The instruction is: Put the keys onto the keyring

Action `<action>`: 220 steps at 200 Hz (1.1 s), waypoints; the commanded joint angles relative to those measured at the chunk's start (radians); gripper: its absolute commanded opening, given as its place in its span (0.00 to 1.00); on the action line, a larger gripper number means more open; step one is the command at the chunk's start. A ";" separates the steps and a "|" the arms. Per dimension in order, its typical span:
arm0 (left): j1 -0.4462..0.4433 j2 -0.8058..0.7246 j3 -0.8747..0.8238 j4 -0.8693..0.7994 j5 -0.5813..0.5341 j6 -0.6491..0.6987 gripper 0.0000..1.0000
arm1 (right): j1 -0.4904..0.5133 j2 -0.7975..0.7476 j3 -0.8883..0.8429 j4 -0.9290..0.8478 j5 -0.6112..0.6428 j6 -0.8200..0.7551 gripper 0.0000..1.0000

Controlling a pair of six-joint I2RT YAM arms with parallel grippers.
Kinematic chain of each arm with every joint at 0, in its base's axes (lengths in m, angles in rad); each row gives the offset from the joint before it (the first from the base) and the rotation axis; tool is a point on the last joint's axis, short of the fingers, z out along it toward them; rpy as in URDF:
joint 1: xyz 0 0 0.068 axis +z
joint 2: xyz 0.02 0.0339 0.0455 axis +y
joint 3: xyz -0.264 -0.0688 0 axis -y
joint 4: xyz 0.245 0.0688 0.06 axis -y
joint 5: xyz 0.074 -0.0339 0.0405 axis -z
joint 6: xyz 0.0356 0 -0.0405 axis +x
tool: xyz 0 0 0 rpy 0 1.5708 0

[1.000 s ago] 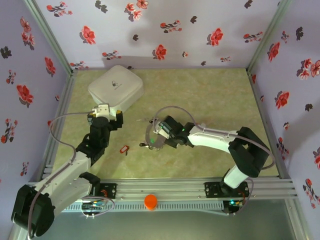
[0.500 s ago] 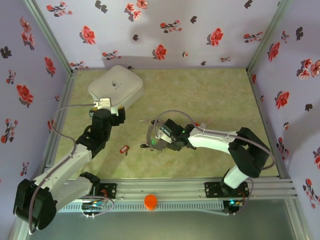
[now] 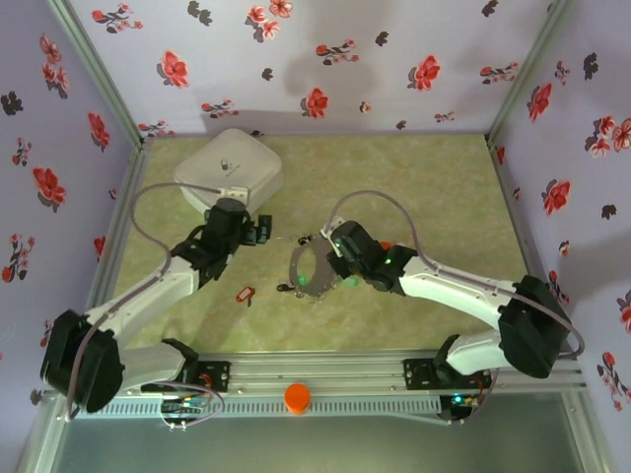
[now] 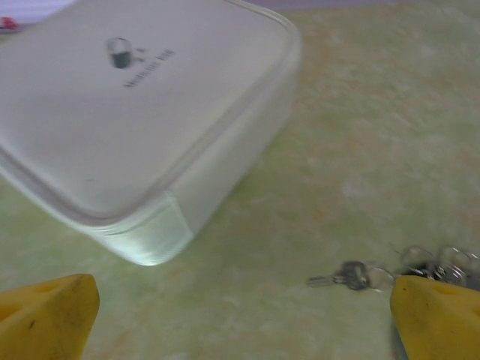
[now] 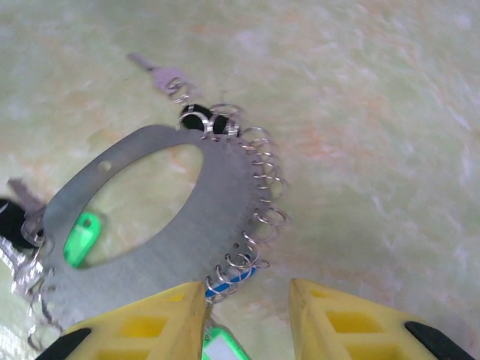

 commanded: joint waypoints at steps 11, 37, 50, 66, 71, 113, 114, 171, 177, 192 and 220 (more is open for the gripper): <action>-0.029 0.069 0.047 -0.072 0.045 -0.040 1.00 | -0.037 0.068 0.088 -0.074 0.080 0.320 0.33; -0.029 0.092 0.035 -0.047 0.067 -0.098 1.00 | -0.088 0.186 0.199 -0.192 0.006 0.387 0.27; -0.030 0.097 0.036 -0.046 0.071 -0.107 1.00 | -0.106 0.231 0.240 -0.219 -0.024 0.395 0.27; -0.030 0.099 0.038 -0.053 0.075 -0.102 1.00 | -0.132 0.280 0.281 -0.242 -0.064 0.395 0.27; -0.030 0.099 0.040 -0.056 0.076 -0.098 1.00 | -0.141 0.297 0.297 -0.248 -0.082 0.393 0.27; -0.030 0.098 0.035 -0.054 0.093 -0.101 1.00 | -0.201 0.387 0.361 -0.271 -0.162 0.421 0.25; -0.031 0.098 0.034 -0.054 0.094 -0.101 1.00 | -0.202 0.387 0.361 -0.270 -0.164 0.424 0.25; -0.029 0.111 0.012 -0.031 0.119 -0.106 1.00 | -0.242 0.376 0.316 -0.186 -0.201 0.772 0.28; -0.030 0.113 0.012 -0.029 0.120 -0.106 1.00 | -0.242 0.379 0.310 -0.173 -0.201 0.803 0.28; -0.030 0.112 0.012 -0.030 0.120 -0.105 1.00 | -0.242 0.402 0.322 -0.185 -0.195 0.876 0.28; -0.028 0.100 0.003 -0.032 0.118 -0.094 1.00 | -0.241 0.428 0.328 -0.211 -0.169 0.975 0.24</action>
